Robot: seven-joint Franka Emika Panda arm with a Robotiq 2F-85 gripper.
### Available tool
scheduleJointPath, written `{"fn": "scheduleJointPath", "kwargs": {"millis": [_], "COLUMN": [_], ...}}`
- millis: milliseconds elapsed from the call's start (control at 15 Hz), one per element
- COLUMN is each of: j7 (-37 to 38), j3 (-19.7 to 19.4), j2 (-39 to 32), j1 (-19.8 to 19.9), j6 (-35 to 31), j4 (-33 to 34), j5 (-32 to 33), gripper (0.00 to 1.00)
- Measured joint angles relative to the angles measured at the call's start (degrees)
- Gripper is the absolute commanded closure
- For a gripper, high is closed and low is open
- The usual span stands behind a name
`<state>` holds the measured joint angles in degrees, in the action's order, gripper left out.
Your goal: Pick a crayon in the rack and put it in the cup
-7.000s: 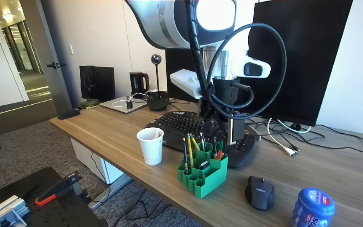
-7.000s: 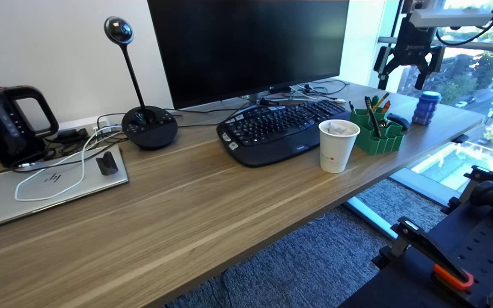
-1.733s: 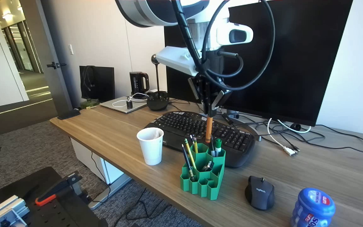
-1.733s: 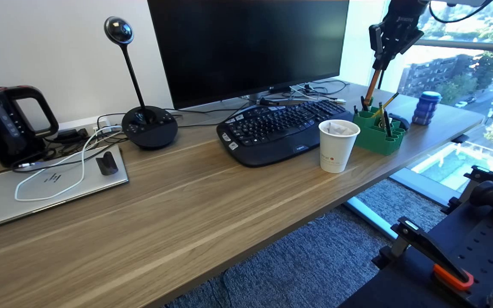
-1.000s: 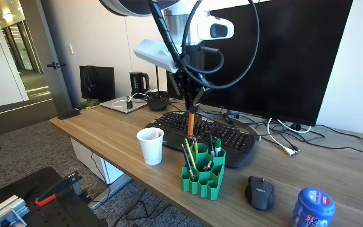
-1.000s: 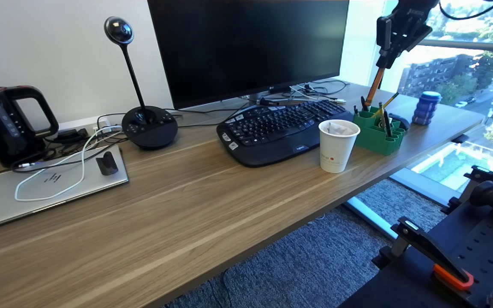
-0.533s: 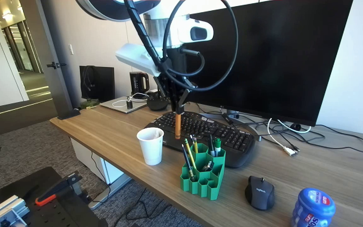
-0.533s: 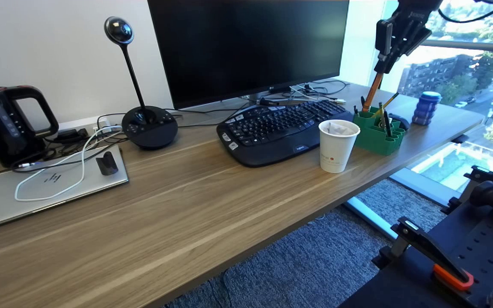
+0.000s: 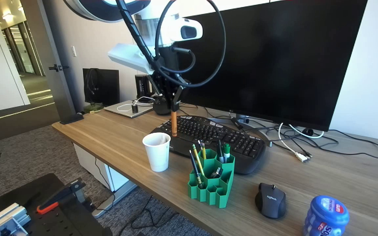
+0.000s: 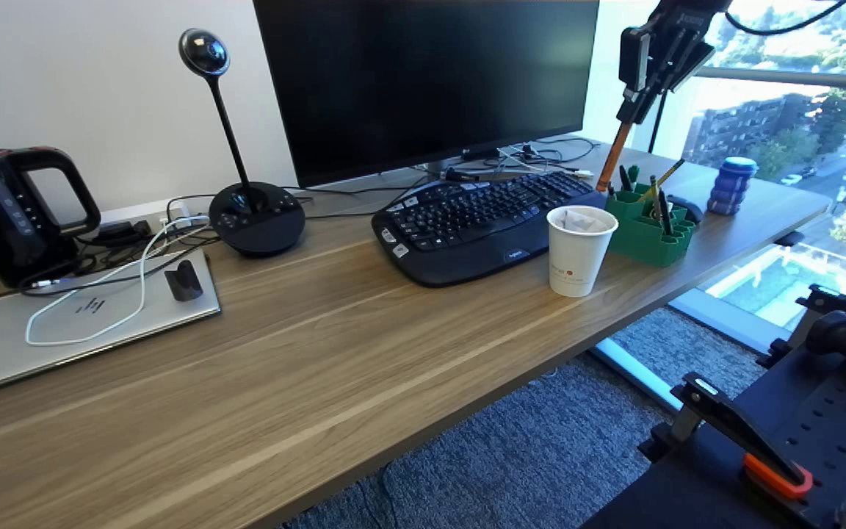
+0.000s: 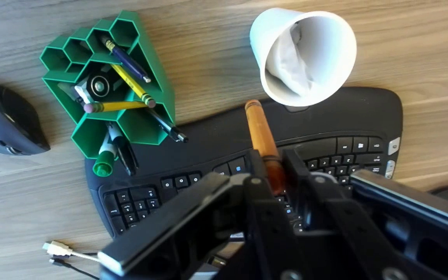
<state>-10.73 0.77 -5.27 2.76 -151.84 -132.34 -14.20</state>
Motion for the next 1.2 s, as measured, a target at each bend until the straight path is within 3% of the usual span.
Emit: {"fn": "scheduleJointPath", "kwargs": {"millis": [1200], "j7": [-3.1], "j3": [3.8], "j2": [0.5], "j1": [-3.4], "j6": [0.0], "j4": [-3.2], "j5": [-3.2], "gripper": [0.96]}}
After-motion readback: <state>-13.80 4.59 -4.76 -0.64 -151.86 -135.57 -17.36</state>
